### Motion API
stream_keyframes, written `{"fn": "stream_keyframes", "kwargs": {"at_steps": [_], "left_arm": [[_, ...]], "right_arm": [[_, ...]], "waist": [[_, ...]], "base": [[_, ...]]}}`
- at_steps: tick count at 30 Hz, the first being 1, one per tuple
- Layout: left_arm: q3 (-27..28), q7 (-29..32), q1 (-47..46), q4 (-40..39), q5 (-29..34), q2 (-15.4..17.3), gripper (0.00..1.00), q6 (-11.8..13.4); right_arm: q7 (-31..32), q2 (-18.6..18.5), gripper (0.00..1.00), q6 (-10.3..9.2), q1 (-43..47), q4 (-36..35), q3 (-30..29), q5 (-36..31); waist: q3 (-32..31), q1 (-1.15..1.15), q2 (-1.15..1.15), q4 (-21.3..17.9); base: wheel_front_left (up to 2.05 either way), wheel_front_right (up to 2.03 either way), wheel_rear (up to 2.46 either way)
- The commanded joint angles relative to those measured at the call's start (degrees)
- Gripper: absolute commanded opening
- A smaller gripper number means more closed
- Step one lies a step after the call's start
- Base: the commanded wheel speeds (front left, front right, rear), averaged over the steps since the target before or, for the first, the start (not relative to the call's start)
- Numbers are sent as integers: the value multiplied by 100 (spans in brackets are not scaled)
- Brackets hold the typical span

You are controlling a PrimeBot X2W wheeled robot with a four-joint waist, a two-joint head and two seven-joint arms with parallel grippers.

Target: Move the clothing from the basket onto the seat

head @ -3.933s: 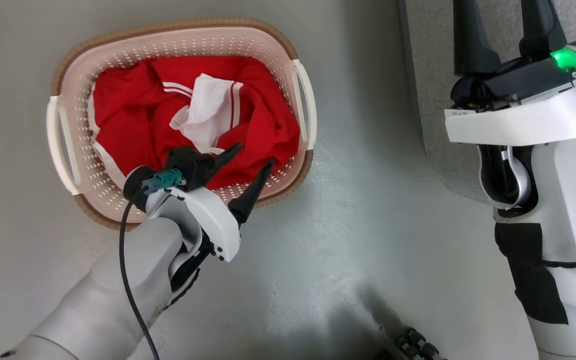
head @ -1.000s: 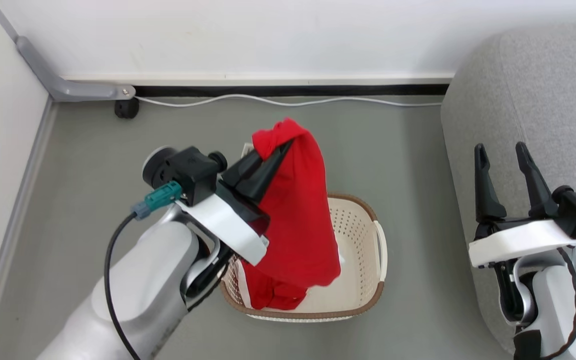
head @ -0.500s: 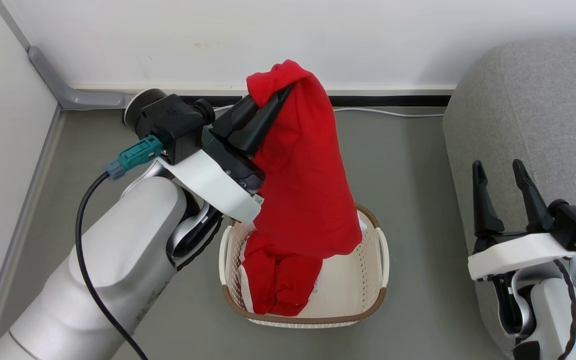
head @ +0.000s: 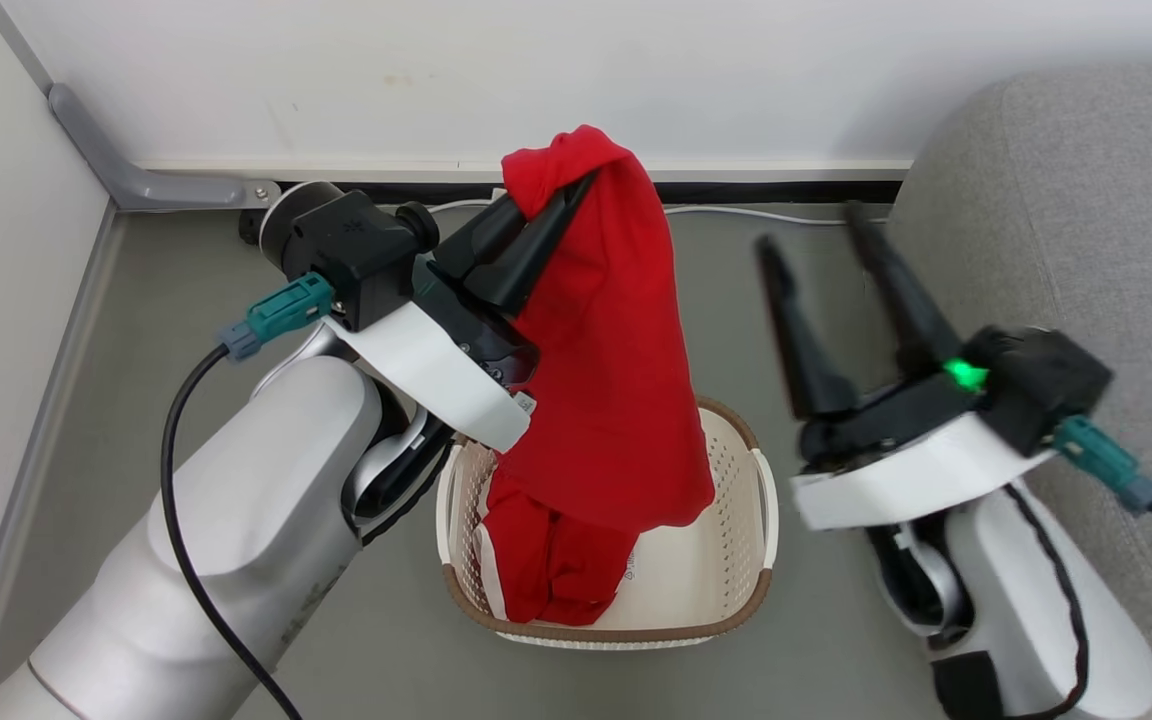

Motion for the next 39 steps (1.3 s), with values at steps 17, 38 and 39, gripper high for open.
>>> {"fn": "stream_keyframes", "kwargs": {"at_steps": [17, 38, 39], "left_arm": [[47, -35, -343, -202, 92, -3, 0, -6], [123, -35, -56, -160, 188, -67, 100, -6], [110, -35, -38, -149, 204, -63, 100, -6]], "right_arm": [[-34, -251, 100, 24, -926, 1592, 2148, 673], [-34, 14, 0, 24, -1321, 2374, 2164, 908], [-34, 14, 0, 24, -1302, 2350, 2141, 893]], "waist": [[61, 0, 0, 189], [73, 0, 0, 208], [71, 0, 0, 199]], "base": [[0, 0, 0], [0, 0, 0], [0, 0, 0]]}}
